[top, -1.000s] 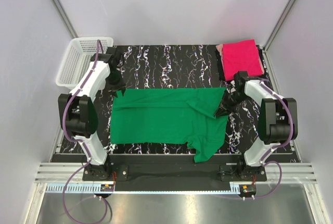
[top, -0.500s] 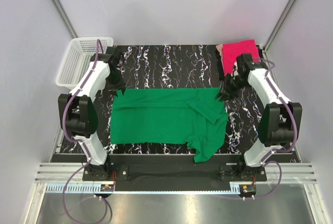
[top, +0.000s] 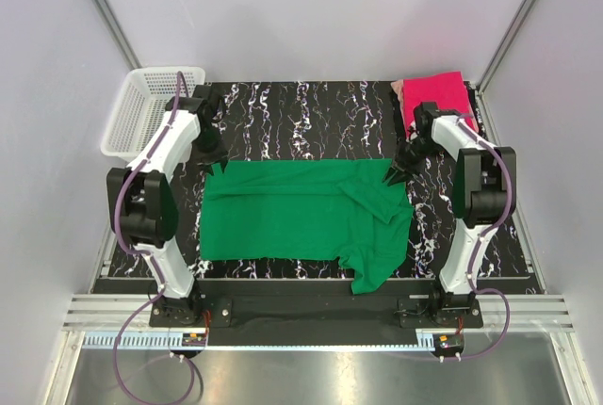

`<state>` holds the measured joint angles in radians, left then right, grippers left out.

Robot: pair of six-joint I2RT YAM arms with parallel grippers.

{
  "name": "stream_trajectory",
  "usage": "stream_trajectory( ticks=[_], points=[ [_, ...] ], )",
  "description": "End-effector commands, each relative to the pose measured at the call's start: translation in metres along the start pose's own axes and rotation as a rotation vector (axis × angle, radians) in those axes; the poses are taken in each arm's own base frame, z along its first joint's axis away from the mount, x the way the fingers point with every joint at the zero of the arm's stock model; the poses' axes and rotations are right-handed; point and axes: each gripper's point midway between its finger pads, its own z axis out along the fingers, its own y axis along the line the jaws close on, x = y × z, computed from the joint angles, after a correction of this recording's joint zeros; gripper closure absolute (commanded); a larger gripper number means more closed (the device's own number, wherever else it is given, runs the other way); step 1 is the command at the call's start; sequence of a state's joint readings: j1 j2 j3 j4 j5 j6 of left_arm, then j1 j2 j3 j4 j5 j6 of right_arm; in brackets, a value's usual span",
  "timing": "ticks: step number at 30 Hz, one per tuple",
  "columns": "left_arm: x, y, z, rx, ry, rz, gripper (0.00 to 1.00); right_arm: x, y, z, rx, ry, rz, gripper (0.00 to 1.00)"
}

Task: Fold and stack the t-shirts
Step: Fold the tshirt

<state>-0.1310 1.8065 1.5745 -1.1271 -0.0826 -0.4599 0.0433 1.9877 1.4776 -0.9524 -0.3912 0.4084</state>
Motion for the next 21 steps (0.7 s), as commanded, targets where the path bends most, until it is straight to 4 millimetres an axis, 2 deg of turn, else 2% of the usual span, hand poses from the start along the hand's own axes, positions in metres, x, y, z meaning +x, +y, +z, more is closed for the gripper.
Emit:
stream_trajectory(
  ticks=[1,17,21],
  points=[
    [-0.009,-0.005,-0.001,0.017,-0.021,0.018,0.66,-0.016,0.020,-0.007,-0.068,-0.046,-0.045,0.72],
    [-0.010,-0.006,0.005,0.011,-0.005,0.026,0.66,-0.007,0.040,0.031,-0.123,0.067,-0.065,0.66],
    [-0.009,-0.004,0.007,-0.001,-0.002,0.031,0.66,-0.009,0.041,0.034,-0.128,0.068,-0.066,0.65]
  ],
)
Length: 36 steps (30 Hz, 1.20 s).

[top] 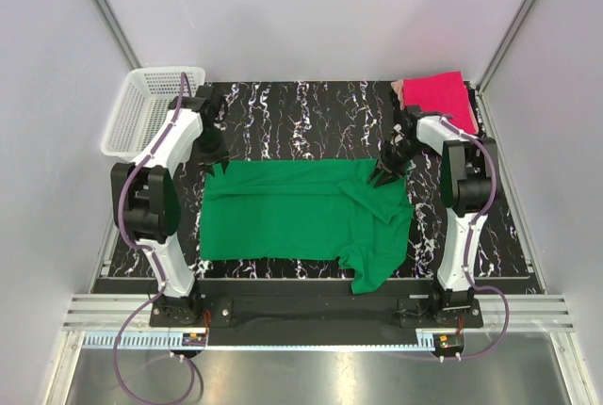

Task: Fold and stack the t-shirts
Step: Fold the tshirt

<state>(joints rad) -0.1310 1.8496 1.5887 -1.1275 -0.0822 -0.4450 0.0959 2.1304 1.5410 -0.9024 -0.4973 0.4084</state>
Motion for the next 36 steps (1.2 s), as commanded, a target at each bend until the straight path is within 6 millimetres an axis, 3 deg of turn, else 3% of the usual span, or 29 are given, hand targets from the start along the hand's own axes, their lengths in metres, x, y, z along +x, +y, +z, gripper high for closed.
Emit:
stream_trajectory(
  ticks=[1,16,21,22,26,36],
  points=[
    [-0.008,-0.003,-0.005,0.012,-0.030,0.014,0.66,-0.011,0.015,-0.003,-0.047,-0.021,-0.030,0.65],
    [-0.010,-0.004,-0.003,0.011,-0.025,0.009,0.66,-0.004,0.013,0.010,-0.054,0.034,-0.039,0.65],
    [-0.009,-0.004,-0.002,0.011,-0.022,0.008,0.66,-0.003,0.017,0.006,-0.064,0.032,-0.052,0.77],
    [-0.009,-0.004,-0.002,0.011,-0.022,0.008,0.66,-0.002,0.019,0.003,-0.069,0.026,-0.058,0.86],
    [-0.009,-0.004,-0.002,0.012,-0.023,0.005,0.66,0.001,0.022,-0.001,-0.085,0.032,-0.061,1.00],
    [-0.007,-0.005,-0.002,0.017,-0.019,-0.001,0.66,0.008,0.039,-0.020,-0.120,0.015,-0.097,1.00]
  ],
)
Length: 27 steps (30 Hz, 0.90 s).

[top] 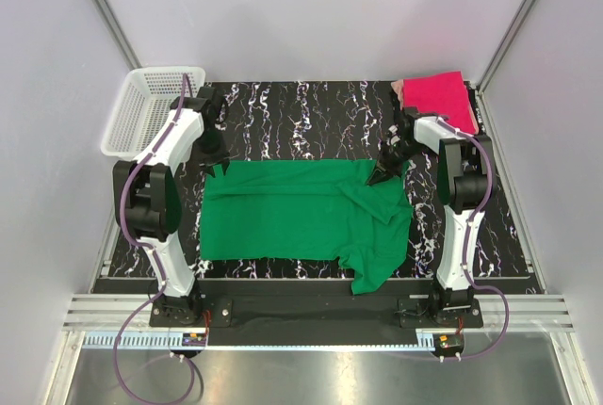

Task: Fold and stack the t-shirts
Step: Fold the tshirt

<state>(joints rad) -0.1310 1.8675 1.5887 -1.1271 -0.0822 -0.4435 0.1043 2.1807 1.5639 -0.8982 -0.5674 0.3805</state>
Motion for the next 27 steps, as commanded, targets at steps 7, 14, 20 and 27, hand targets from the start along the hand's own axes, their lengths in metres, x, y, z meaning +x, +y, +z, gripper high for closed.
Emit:
stream_trajectory(
  ticks=[7,14,20,27],
  points=[
    [-0.005,-0.006,-0.008,0.036,-0.034,-0.012,0.66,0.014,0.046,-0.050,-0.059,-0.069,-0.101,1.00],
    [-0.001,-0.005,-0.010,0.043,-0.040,-0.014,0.66,0.019,0.043,-0.052,-0.045,-0.060,-0.097,0.93],
    [0.001,-0.003,-0.014,0.044,-0.046,-0.011,0.66,0.014,0.034,-0.043,-0.015,-0.053,-0.090,0.85],
    [0.001,-0.002,-0.013,0.040,-0.045,-0.005,0.66,0.008,0.037,-0.043,-0.016,-0.061,-0.093,0.80]
  ],
)
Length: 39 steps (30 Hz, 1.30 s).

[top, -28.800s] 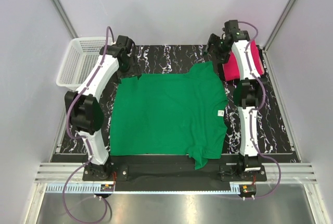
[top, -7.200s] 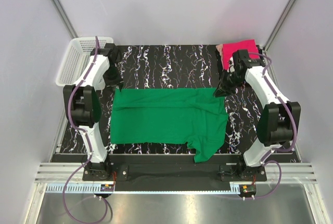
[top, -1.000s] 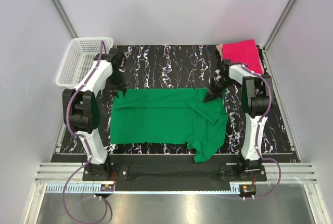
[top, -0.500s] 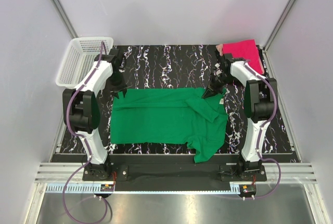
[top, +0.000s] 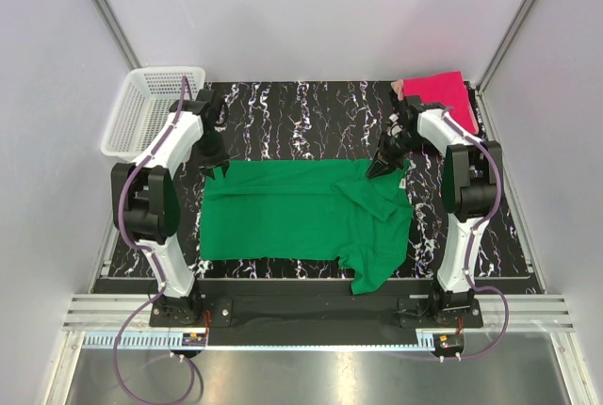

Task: Fold and stack the t-shirts
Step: Fold the tshirt

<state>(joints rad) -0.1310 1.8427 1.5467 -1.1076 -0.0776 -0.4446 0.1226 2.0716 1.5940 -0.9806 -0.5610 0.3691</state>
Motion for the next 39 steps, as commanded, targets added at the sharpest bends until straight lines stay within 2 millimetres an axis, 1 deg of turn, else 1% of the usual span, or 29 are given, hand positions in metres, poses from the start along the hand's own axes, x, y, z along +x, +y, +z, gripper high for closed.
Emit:
stream_trajectory(
  ticks=[1,6,10,15,16,17,19,28,34,39],
  points=[
    [-0.006,-0.004,-0.014,0.036,-0.045,-0.002,0.66,-0.007,0.009,-0.005,-0.003,-0.022,-0.036,0.80],
    [-0.008,-0.006,-0.016,0.042,-0.050,-0.002,0.66,-0.006,0.003,0.003,0.006,0.003,-0.031,0.80],
    [-0.006,-0.004,-0.014,0.031,-0.045,0.001,0.66,-0.007,-0.003,0.007,0.027,0.005,-0.036,0.80],
    [-0.003,-0.001,-0.010,0.019,-0.035,0.004,0.66,-0.010,-0.005,0.008,0.035,-0.002,-0.038,0.78],
    [-0.003,-0.001,-0.011,0.019,-0.035,0.004,0.66,-0.010,-0.004,0.008,0.035,-0.004,-0.039,0.77],
    [-0.003,-0.001,-0.011,0.020,-0.036,0.004,0.66,-0.012,-0.004,0.008,0.035,-0.008,-0.039,0.72],
    [-0.004,-0.002,-0.011,0.020,-0.036,0.004,0.66,-0.013,-0.004,0.007,0.038,-0.013,-0.040,0.70],
    [-0.006,-0.003,-0.010,0.021,-0.036,0.008,0.66,-0.012,-0.001,0.010,0.016,0.001,-0.036,0.70],
    [-0.005,-0.002,-0.008,0.016,-0.032,0.015,0.66,-0.011,-0.004,0.015,0.017,0.016,-0.034,0.71],
    [-0.004,0.000,-0.007,0.010,-0.029,0.017,0.66,-0.011,-0.002,0.016,0.003,0.023,-0.033,0.75]
  ],
)
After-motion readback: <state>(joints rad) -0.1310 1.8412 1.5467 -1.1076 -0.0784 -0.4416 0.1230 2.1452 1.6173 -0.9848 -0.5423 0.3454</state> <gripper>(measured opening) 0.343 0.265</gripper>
